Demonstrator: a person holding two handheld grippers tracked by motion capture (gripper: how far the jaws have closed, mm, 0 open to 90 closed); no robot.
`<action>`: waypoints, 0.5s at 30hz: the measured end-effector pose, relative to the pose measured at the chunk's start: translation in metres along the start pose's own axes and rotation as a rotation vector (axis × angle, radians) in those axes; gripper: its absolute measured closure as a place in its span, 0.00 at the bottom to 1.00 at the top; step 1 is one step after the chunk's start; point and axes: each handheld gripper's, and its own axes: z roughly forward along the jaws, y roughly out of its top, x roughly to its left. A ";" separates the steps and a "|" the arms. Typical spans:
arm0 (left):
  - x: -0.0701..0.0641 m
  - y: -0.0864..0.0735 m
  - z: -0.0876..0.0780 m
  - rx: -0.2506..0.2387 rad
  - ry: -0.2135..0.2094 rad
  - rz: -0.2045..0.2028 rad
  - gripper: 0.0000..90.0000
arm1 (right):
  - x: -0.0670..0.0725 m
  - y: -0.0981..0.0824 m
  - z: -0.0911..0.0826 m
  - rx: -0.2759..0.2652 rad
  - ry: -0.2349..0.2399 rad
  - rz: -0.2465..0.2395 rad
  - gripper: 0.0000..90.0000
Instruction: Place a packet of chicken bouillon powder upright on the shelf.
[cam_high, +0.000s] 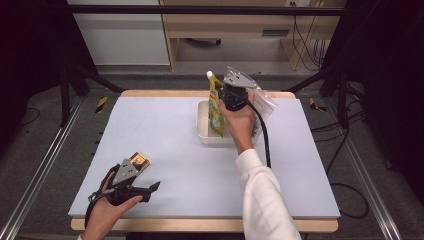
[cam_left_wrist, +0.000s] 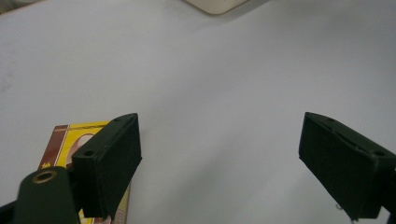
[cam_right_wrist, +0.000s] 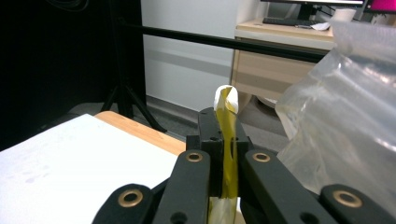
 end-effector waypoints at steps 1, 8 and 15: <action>0.000 0.000 0.000 0.001 -0.001 0.001 0.14 | -0.001 -0.001 -0.001 -0.006 0.004 0.004 1.00; -0.001 0.000 0.000 0.002 -0.001 0.002 0.14 | -0.004 0.002 -0.002 0.028 -0.017 0.063 0.95; 0.001 0.000 0.000 -0.001 0.003 -0.001 0.14 | 0.000 0.004 -0.009 0.041 -0.023 0.098 0.75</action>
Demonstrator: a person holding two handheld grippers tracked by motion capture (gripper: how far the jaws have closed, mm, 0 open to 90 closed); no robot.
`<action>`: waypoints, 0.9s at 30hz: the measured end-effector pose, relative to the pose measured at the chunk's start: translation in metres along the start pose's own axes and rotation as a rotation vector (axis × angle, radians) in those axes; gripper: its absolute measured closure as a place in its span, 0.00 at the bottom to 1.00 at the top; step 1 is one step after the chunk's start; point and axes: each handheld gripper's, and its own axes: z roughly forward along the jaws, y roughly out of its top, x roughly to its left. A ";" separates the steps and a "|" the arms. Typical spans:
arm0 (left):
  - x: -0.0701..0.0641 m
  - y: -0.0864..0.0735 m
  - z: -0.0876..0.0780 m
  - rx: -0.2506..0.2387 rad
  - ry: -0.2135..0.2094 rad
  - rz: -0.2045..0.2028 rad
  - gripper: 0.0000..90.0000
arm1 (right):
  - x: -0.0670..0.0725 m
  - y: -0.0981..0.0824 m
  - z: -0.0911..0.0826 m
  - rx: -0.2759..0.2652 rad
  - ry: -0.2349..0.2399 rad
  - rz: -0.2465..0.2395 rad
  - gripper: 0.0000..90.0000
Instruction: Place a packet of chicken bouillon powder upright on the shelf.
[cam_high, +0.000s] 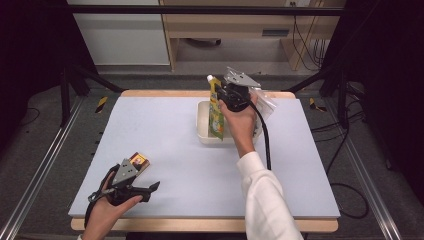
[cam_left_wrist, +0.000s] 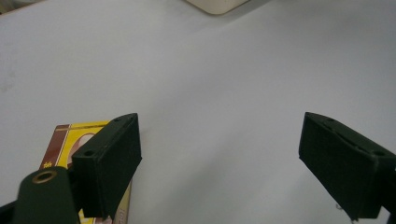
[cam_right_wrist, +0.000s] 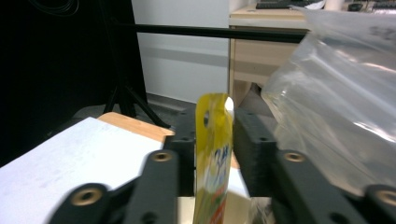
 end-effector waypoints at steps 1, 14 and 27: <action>0.000 0.000 0.000 0.000 0.002 0.002 0.14 | 0.001 0.000 -0.003 0.002 0.005 0.008 0.72; 0.000 0.001 0.000 0.008 0.024 0.016 0.14 | 0.024 -0.012 -0.058 0.031 -0.002 -0.029 0.47; 0.013 -0.002 -0.004 0.032 0.070 -0.030 0.14 | 0.026 -0.055 -0.094 0.110 0.014 -0.032 0.32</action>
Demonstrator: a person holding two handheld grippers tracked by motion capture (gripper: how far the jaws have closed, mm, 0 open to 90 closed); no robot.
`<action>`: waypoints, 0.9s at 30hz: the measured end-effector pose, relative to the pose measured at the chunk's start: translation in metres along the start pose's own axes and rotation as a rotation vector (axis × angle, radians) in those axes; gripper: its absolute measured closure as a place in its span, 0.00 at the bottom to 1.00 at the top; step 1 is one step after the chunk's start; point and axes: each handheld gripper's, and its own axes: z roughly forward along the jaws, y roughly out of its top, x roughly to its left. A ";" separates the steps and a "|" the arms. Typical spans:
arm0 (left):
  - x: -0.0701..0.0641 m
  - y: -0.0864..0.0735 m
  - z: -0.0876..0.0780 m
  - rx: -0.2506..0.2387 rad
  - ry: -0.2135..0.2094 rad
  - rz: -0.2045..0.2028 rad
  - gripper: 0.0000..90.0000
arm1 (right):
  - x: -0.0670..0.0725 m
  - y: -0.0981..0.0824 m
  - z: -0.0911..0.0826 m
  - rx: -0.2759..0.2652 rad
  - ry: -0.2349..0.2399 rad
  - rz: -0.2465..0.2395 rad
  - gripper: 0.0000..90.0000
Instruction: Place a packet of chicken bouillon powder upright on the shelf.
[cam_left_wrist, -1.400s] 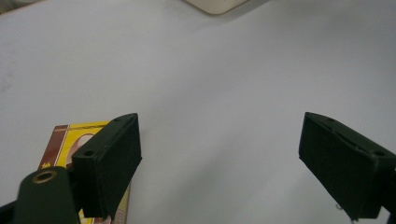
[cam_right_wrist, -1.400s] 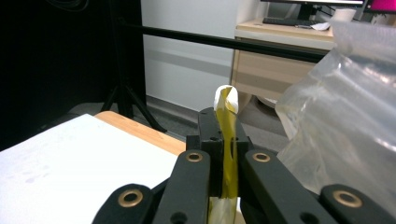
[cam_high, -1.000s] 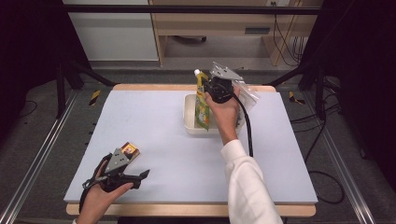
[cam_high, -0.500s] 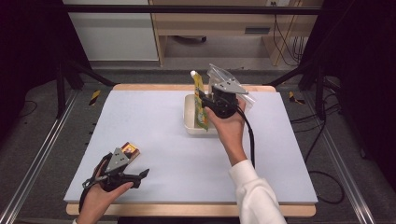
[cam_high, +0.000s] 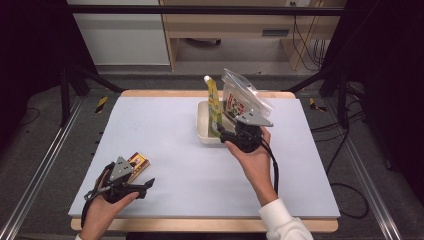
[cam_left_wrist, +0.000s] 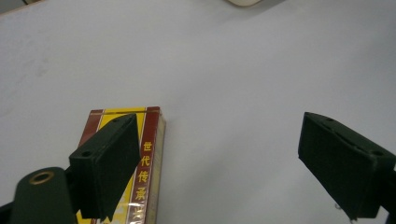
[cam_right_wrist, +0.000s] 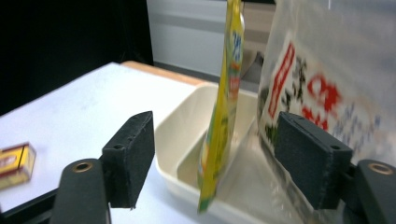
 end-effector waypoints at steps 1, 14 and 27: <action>0.001 0.000 0.000 0.002 0.003 -0.004 0.14 | -0.001 -0.004 -0.001 0.007 0.002 0.004 0.31; 0.015 -0.006 -0.003 0.039 0.043 -0.027 0.14 | -0.001 -0.044 -0.022 0.084 0.016 -0.016 0.22; 0.036 0.003 -0.005 0.194 0.059 0.001 0.14 | 0.000 -0.086 -0.050 0.153 0.081 -0.044 0.12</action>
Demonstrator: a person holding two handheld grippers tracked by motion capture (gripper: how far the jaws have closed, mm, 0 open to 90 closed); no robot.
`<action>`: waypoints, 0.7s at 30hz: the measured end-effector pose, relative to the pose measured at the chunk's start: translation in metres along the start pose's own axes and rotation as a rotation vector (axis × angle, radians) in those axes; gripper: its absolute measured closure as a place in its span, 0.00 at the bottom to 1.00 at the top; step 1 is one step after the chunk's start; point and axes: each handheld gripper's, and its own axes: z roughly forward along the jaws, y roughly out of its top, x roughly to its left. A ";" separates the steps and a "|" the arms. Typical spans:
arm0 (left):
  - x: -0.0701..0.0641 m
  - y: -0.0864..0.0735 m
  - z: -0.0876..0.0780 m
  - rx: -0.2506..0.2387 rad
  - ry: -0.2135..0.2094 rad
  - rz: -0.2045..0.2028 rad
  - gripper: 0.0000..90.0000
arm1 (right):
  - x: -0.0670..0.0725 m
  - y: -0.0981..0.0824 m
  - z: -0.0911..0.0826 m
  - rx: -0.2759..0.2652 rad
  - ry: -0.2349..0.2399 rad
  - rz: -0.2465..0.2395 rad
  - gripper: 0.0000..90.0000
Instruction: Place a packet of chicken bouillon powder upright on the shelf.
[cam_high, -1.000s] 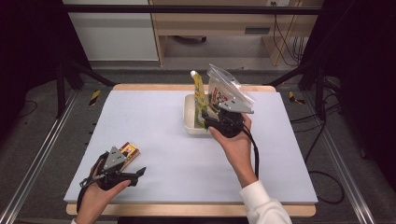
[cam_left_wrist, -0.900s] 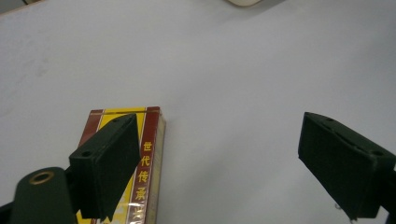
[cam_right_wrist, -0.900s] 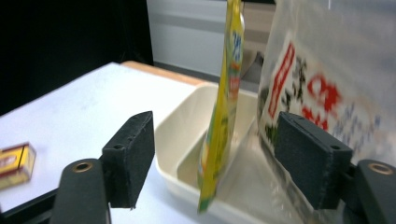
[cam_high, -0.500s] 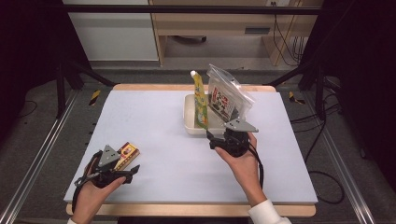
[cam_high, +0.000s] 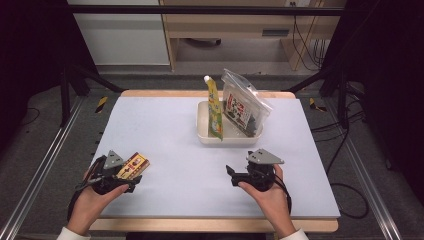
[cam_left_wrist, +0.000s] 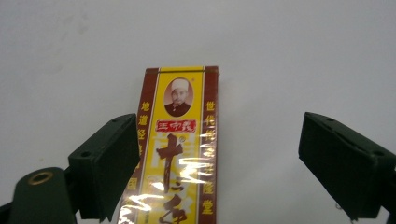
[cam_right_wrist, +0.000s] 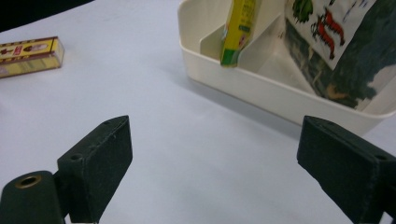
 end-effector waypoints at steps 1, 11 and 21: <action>0.003 0.000 0.000 0.016 0.007 0.001 0.14 | 0.000 -0.002 0.000 0.009 0.003 -0.004 0.12; 0.025 0.000 0.015 0.264 -0.024 0.029 0.15 | -0.003 -0.007 0.004 0.041 0.017 0.010 0.13; 0.032 0.005 0.030 0.407 -0.060 0.064 0.23 | 0.000 -0.009 0.008 0.064 0.028 0.003 0.14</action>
